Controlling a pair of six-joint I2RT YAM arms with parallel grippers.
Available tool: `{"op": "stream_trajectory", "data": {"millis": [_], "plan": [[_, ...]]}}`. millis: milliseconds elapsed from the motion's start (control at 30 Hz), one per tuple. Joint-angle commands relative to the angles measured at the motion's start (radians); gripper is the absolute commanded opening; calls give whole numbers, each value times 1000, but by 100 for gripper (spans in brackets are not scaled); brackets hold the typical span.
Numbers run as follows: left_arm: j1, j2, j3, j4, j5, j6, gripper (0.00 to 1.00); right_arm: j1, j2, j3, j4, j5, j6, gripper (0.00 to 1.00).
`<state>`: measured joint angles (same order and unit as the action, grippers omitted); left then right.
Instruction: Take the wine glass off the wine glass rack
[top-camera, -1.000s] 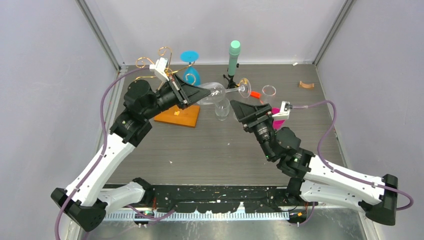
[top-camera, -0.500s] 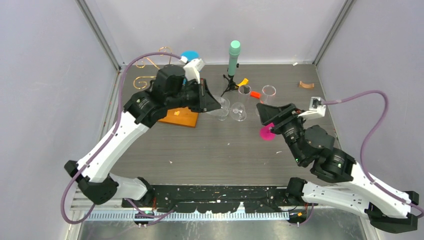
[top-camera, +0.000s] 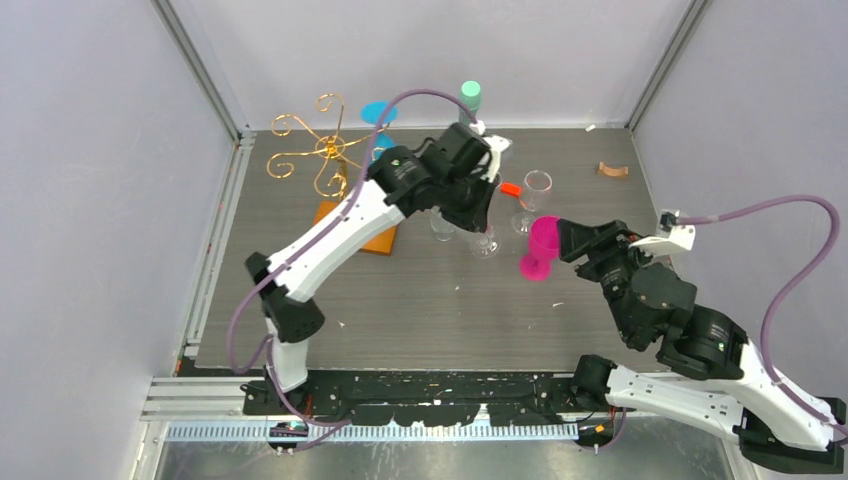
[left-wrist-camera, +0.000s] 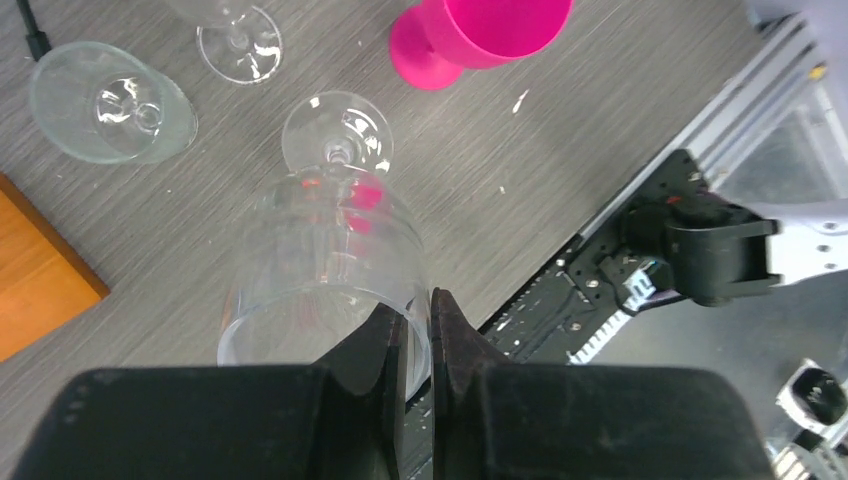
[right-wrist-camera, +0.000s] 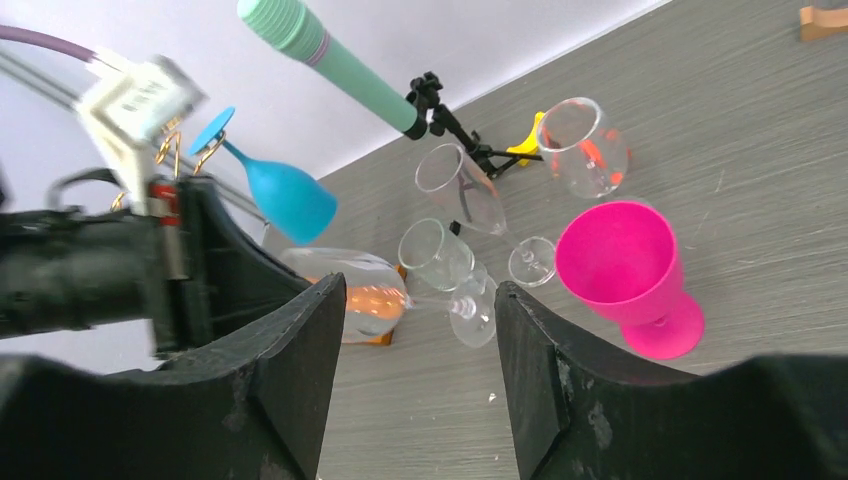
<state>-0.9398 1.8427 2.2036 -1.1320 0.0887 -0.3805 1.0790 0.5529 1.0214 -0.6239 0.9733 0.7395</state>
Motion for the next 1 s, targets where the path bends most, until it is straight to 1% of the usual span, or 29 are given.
{"op": "stream_trajectory", "data": {"millis": [0, 67, 133, 300, 467, 767, 867, 967], "plan": [[-33, 108, 161, -102, -56, 62, 0, 4, -62, 30, -61, 94, 20, 61], [-42, 169, 206, -118, -46, 65, 0, 4, -78, 29, -75, 99, 28, 60], [-43, 223, 231, -110, 5, 73, 0, 4, -88, 25, -87, 103, 32, 60], [-50, 341, 270, -109, 16, 60, 0, 4, -88, 30, -118, 101, 47, 60], [-53, 371, 267, -74, -2, 54, 0, 4, -94, 20, -130, 97, 75, 60], [-54, 428, 275, -62, -7, 62, 1, 3, -107, -25, -118, 79, 128, 61], [-54, 440, 280, -63, 5, 67, 15, 4, -122, -49, -86, 71, 130, 63], [-54, 442, 290, -65, -21, 76, 31, 4, -128, -58, -74, 73, 130, 63]]}}
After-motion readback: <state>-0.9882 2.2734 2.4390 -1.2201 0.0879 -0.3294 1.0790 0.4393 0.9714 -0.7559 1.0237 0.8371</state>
